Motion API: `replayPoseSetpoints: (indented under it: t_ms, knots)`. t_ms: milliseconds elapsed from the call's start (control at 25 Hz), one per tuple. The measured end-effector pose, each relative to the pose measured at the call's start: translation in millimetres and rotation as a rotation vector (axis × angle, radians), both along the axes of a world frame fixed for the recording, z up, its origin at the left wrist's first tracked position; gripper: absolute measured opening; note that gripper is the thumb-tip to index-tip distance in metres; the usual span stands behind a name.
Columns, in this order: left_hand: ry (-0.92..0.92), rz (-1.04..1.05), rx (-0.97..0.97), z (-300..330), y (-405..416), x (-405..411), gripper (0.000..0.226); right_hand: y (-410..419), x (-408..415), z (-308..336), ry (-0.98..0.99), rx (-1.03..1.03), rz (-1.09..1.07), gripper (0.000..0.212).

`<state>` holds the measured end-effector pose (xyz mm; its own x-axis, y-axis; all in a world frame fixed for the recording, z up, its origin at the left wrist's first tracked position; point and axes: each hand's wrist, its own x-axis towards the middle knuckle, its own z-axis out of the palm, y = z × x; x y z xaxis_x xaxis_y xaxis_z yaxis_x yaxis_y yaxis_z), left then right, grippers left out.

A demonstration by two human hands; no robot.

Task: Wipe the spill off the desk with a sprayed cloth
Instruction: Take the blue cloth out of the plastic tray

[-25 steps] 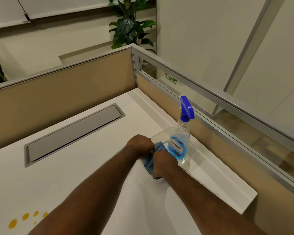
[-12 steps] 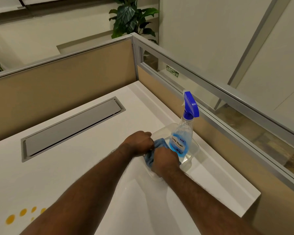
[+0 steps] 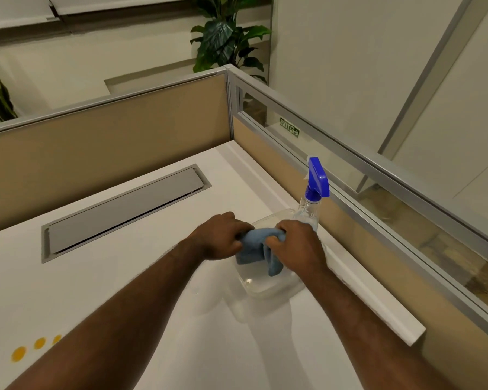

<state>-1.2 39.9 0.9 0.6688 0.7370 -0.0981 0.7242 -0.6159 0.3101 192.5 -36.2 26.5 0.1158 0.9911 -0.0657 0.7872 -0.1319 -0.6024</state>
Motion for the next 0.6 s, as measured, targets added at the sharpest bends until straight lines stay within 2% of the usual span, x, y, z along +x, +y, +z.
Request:
replayPoseSetpoints:
  t_ms: [80, 120, 160, 200, 240, 320, 360, 400, 480, 600]
  knots:
    - [-0.103, 0.031, 0.005, 12, -10, -7, 0.051, 12, -14, 6, 0.089, -0.04, -0.048, 0.018]
    - [-0.166, 0.066, 0.009, 17, -15, -11, 0.052, 17, -22, 6, -0.034, -0.094, -0.116, 0.019]
    - [-0.24, 0.112, -0.004, 23, -20, -16, 0.052, 11, -20, 3, -0.099, -0.151, -0.119, 0.022]
    - [-0.33, 0.173, -0.051, 29, -24, -22, 0.051, 18, -24, 10, -0.16, -0.186, -0.218, 0.024]
    - [-0.442, 0.244, -0.13, 38, -29, -29, 0.048, 25, -28, 22, -0.111, -0.202, -0.198, 0.023]
    - [-0.698, 0.404, -0.304, 55, -40, -45, 0.044, 41, -34, 56, 0.394, -0.049, -0.032, 0.014]
    - [-0.832, 0.477, -0.377, 62, -47, -53, 0.042, 36, -32, 70, 0.574, -0.031, 0.008, 0.009]
    - [-0.961, 0.524, -0.443, 69, -54, -60, 0.039, 33, -25, 77, 0.714, -0.072, 0.021, 0.004]
    - [-1.123, 0.545, -0.529, 80, -72, -74, 0.051, 44, -37, 74, 0.951, -0.235, 0.036, 0.005]
    - [-1.186, 0.534, -0.585, 86, -94, -89, 0.065, 52, -51, 57, 1.189, -0.567, 0.011, 0.01]
